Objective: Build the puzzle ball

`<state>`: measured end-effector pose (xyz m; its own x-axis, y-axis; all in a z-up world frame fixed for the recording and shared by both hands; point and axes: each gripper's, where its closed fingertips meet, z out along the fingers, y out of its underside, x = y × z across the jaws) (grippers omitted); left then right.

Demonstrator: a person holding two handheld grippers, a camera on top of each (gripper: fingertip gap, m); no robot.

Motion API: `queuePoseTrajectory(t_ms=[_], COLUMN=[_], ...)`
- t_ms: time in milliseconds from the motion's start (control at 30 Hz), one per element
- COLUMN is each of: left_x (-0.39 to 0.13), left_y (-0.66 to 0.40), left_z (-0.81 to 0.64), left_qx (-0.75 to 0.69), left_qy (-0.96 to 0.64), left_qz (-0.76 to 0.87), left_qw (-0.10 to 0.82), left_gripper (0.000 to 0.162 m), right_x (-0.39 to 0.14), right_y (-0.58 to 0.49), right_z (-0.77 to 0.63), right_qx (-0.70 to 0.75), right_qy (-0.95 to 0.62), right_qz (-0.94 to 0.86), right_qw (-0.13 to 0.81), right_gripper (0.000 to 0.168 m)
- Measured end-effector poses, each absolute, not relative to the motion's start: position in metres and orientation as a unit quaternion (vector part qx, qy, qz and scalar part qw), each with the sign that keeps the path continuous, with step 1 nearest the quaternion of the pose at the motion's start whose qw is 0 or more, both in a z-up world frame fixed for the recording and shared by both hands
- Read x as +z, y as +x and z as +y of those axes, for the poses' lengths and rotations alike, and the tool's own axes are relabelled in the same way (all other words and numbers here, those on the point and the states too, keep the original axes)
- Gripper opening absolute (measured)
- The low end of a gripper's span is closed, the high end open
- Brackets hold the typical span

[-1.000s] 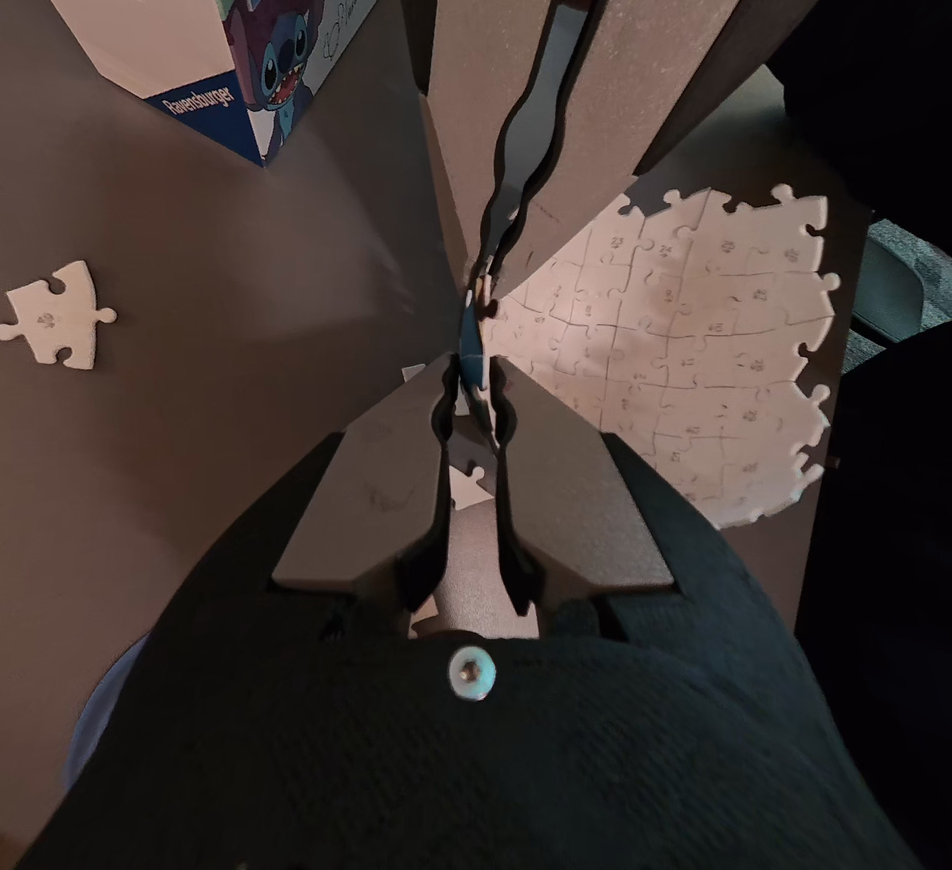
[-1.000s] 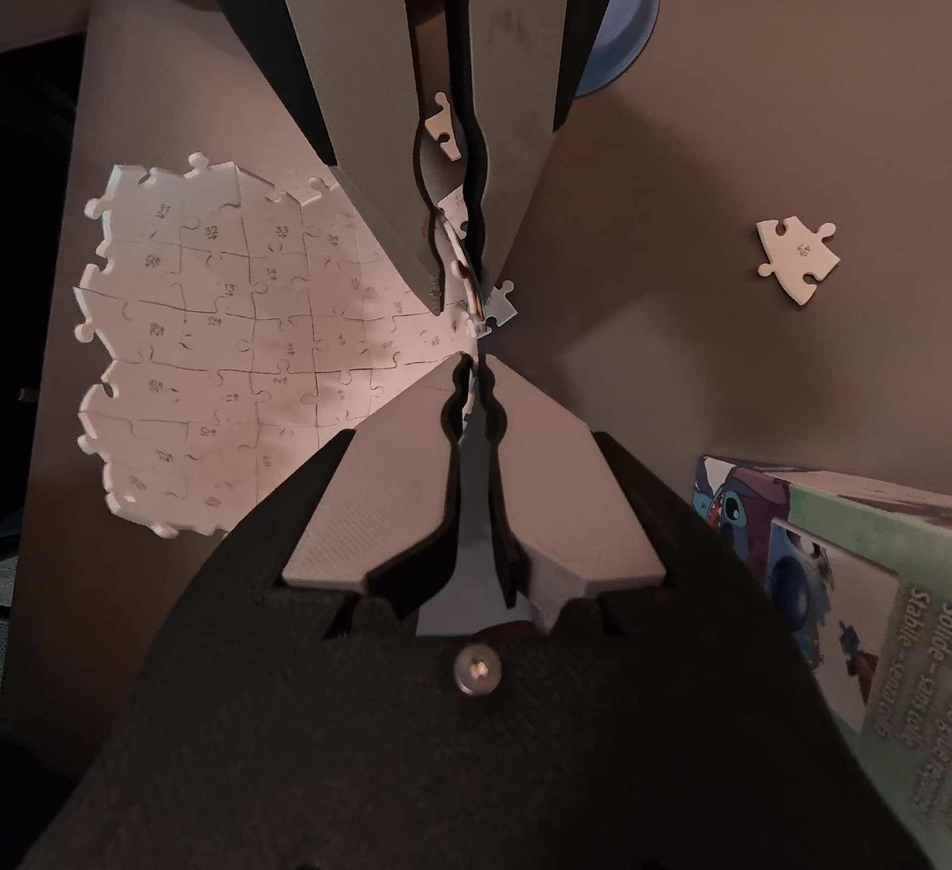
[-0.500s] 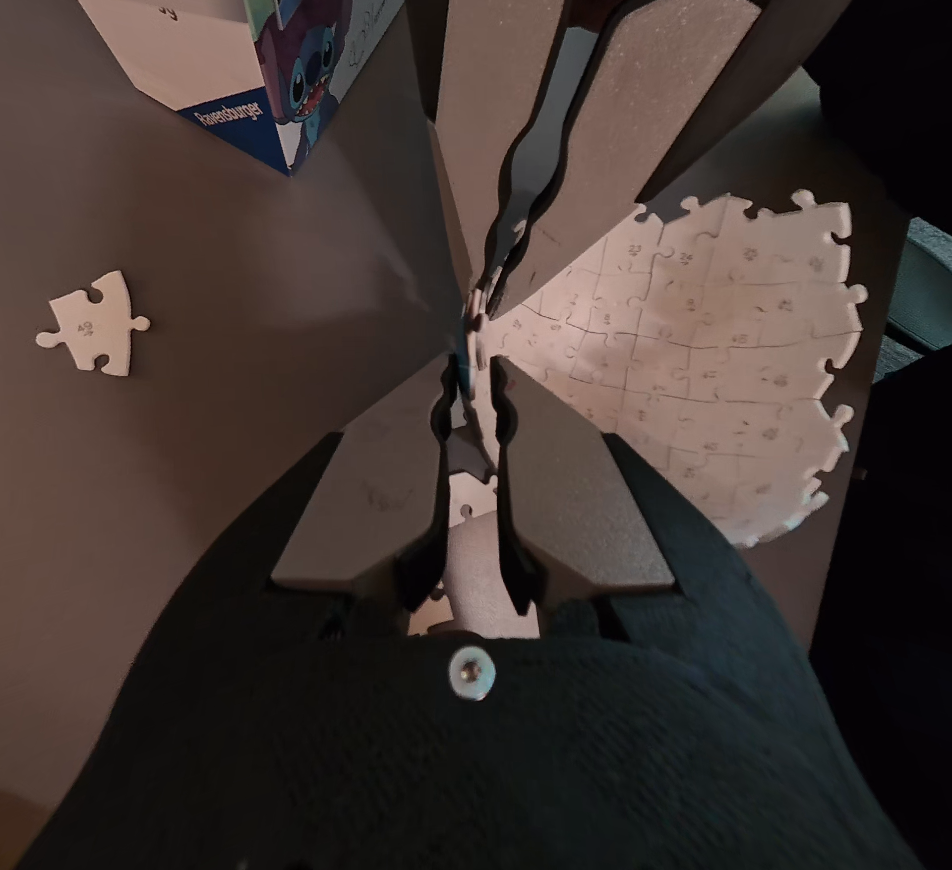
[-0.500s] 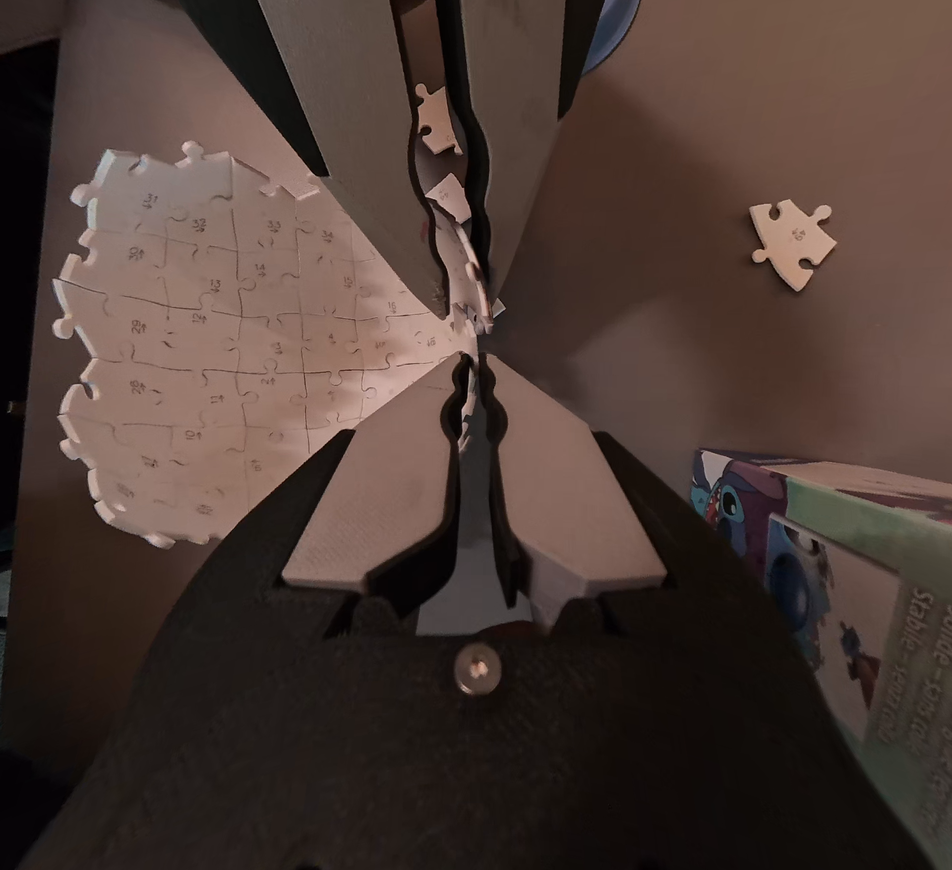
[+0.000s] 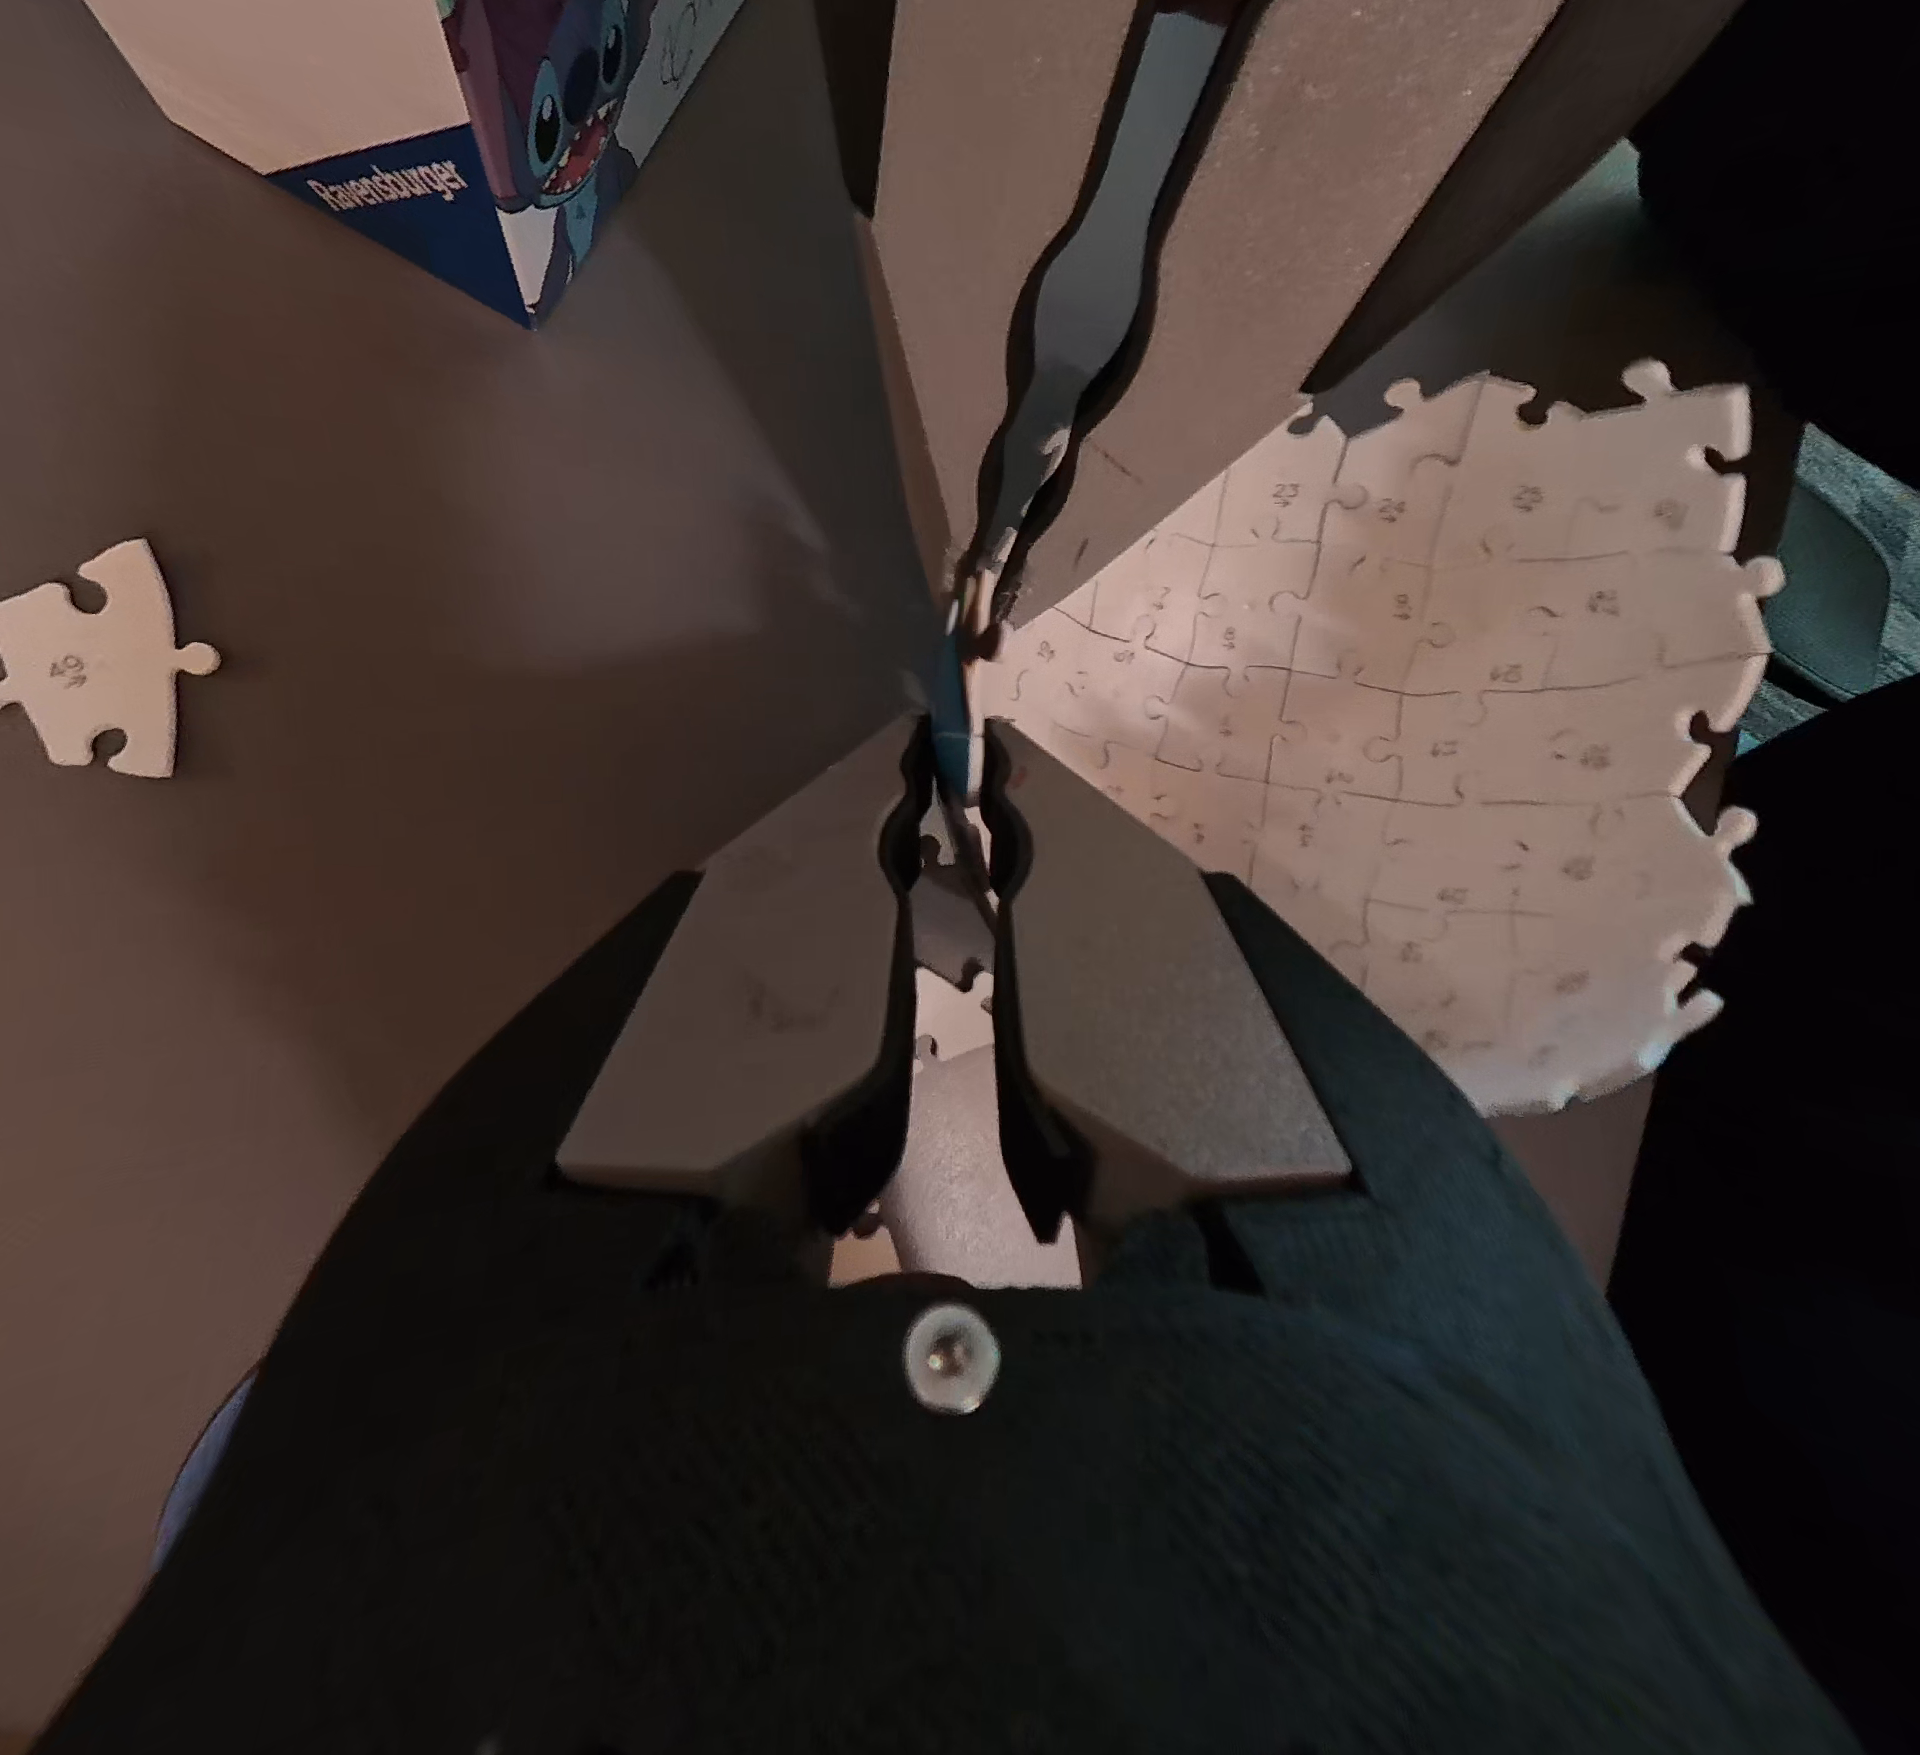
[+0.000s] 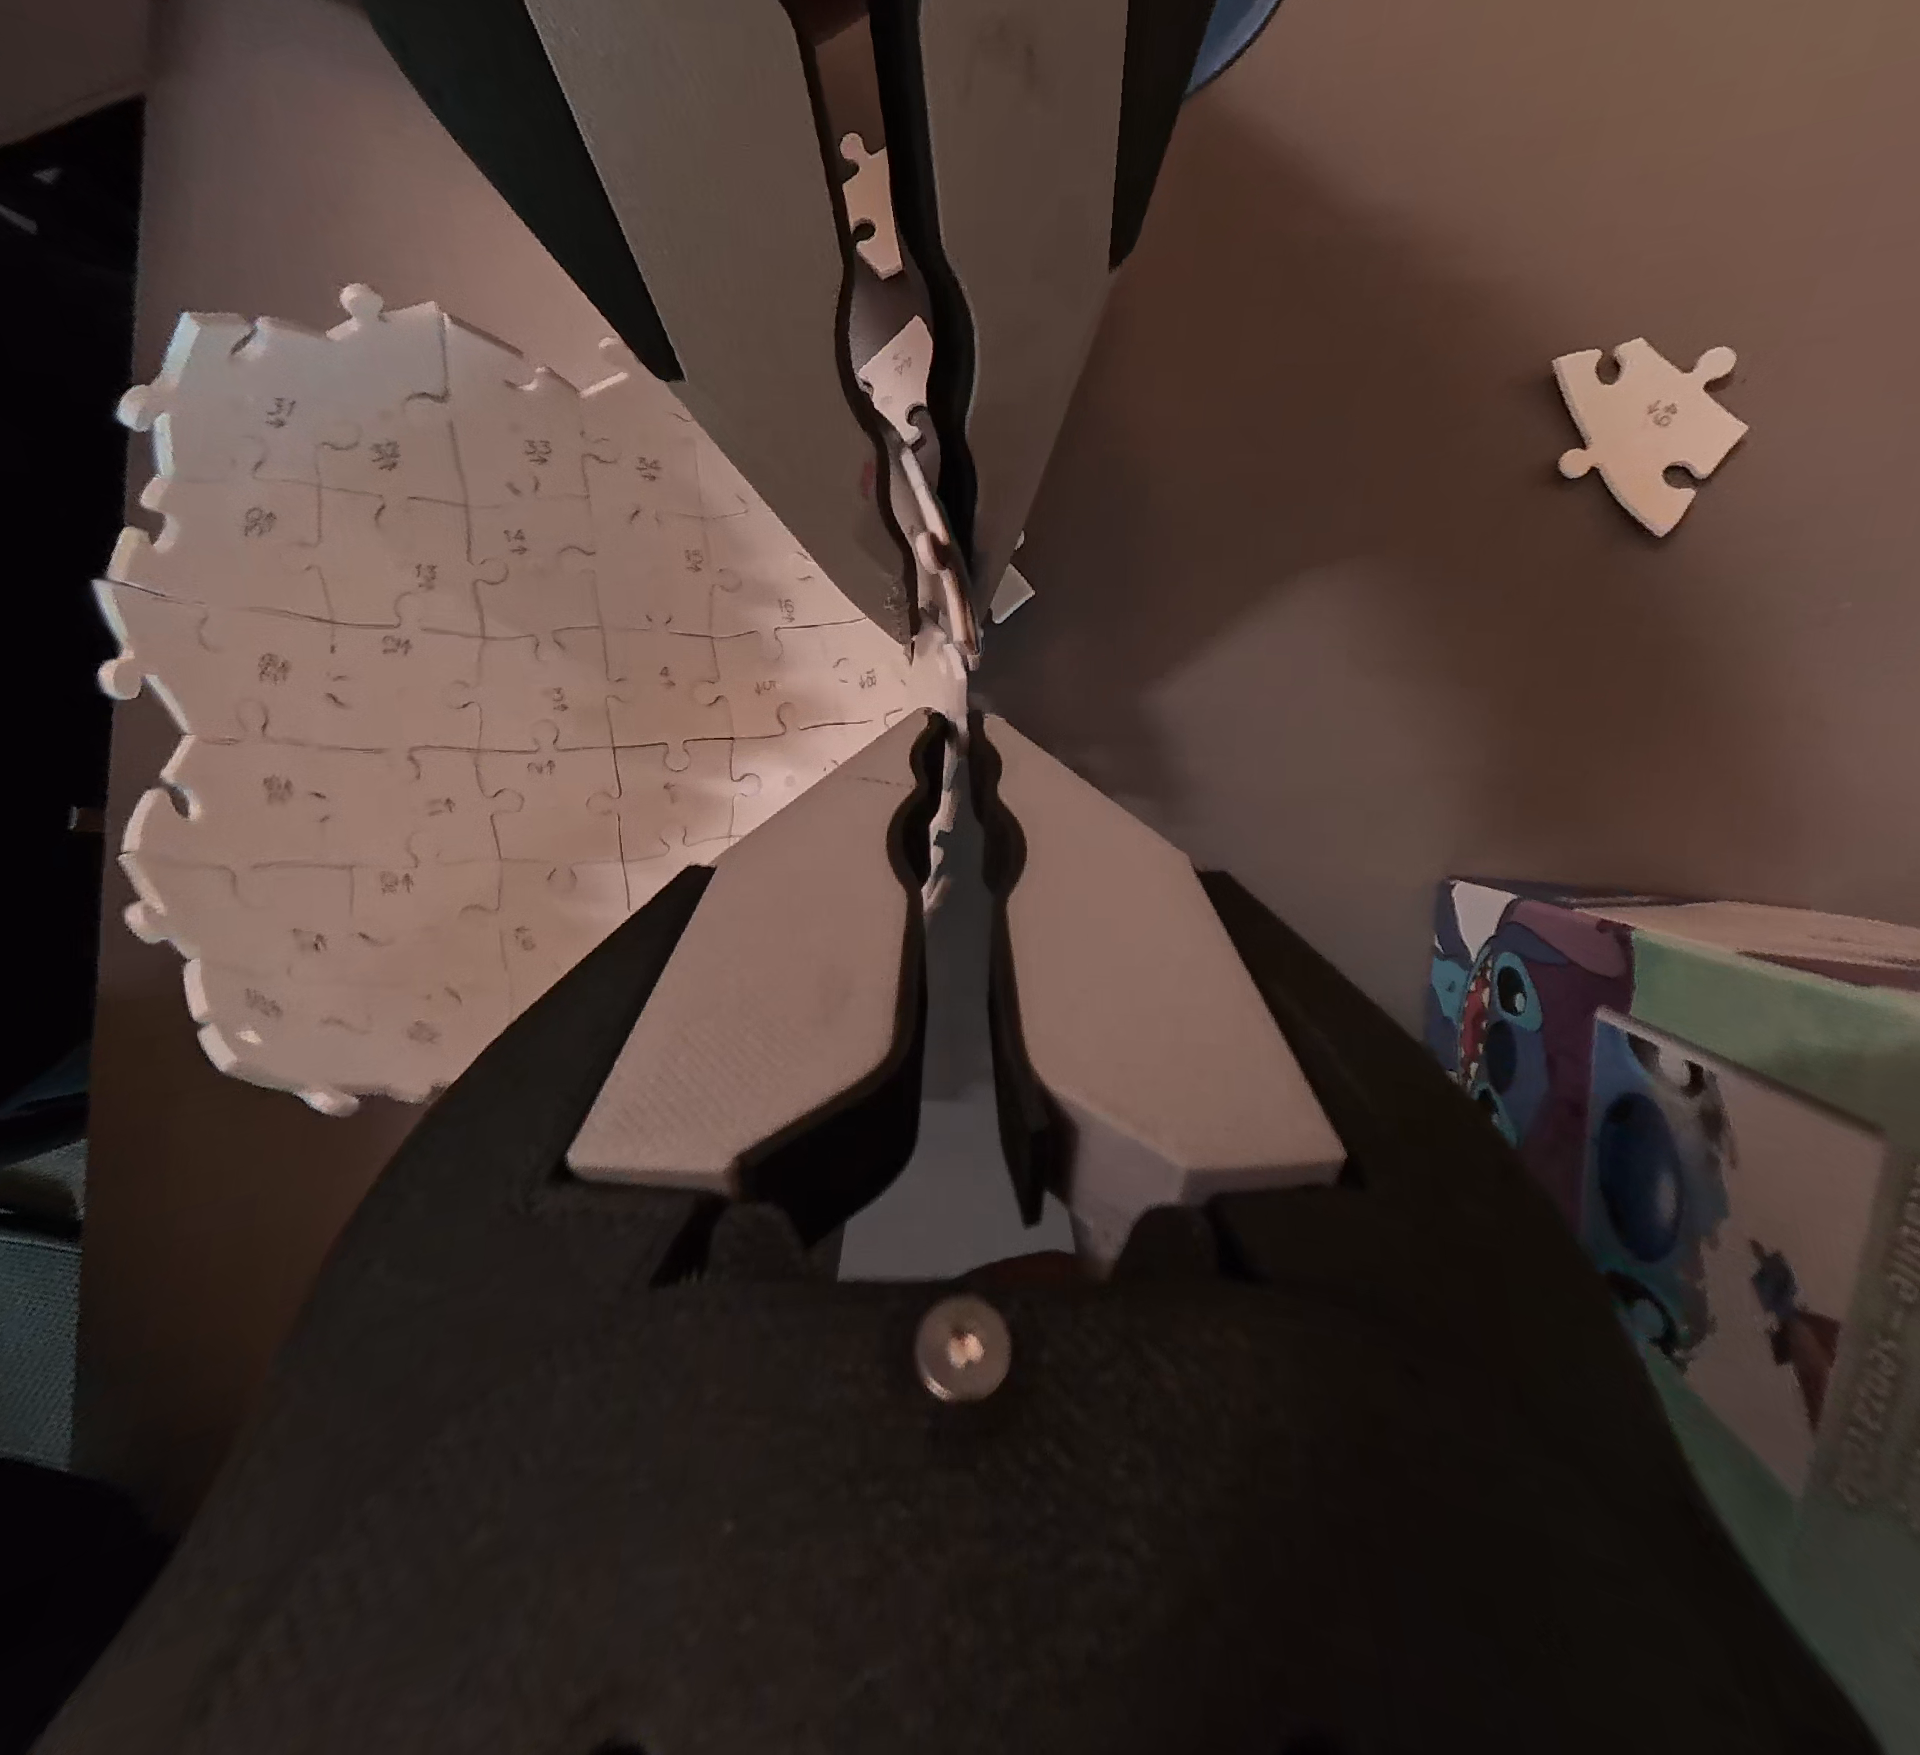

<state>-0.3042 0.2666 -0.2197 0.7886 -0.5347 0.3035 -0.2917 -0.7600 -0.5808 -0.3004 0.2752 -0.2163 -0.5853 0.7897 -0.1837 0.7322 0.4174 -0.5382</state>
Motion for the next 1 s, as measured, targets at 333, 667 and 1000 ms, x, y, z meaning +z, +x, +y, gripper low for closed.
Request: queuePoseTrajectory(t_ms=[333, 667, 1000], left_x=[-0.214, -0.202, -0.207], left_y=[-0.304, -0.312, -0.31], left_z=[0.261, 0.265, 0.266], left_qx=[-0.265, -0.208, -0.216], left_qy=[-0.901, -0.908, -0.909], left_qz=[0.218, 0.227, 0.225], left_qw=[0.264, 0.285, 0.277], left_gripper=[0.011, 0.004, 0.002], right_x=[-0.214, -0.213, -0.204], right_y=[-0.298, -0.296, -0.294], right_z=[0.274, 0.273, 0.271], right_qx=[0.302, 0.3, 0.307], right_qy=[-0.447, -0.443, -0.435], right_qz=[-0.841, -0.844, -0.845], right_qw=[0.045, 0.045, 0.051], right_gripper=[0.0, 0.0, 0.0])
